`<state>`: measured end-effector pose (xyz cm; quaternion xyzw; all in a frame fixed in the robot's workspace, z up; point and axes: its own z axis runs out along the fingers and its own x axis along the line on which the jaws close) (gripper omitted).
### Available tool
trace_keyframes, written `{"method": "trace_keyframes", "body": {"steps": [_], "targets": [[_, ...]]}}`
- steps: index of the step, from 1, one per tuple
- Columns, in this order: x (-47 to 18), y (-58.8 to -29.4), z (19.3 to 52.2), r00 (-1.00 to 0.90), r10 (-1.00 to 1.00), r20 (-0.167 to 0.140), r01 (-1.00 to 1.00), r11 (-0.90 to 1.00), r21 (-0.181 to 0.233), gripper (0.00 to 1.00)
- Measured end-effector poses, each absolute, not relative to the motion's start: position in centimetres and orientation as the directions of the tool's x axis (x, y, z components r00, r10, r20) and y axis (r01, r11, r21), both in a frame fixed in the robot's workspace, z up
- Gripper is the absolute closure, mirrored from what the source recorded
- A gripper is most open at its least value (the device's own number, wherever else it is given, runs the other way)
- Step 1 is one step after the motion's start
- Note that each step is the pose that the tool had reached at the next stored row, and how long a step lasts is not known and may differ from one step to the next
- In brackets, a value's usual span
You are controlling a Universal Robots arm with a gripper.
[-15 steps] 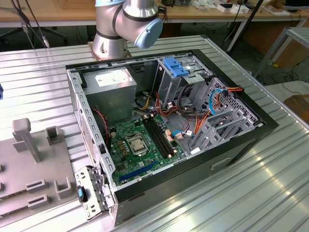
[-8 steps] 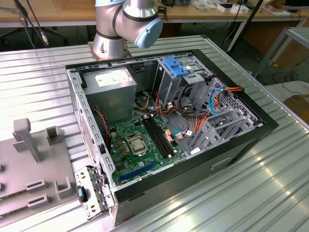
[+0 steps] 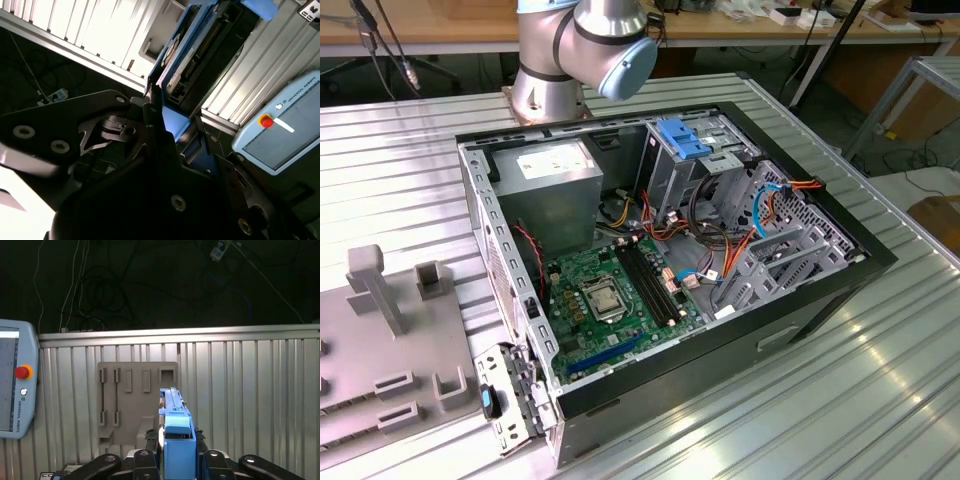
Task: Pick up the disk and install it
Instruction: 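Pick up the disk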
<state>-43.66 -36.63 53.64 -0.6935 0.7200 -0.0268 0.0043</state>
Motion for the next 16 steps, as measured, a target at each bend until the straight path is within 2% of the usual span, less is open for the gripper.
{"method": "trace_keyframes", "body": {"steps": [16], "targets": [[-37.4,-36.6,53.6,-0.038,-0.999,0.031,-0.998,0.037,-0.045,0.63]]}}
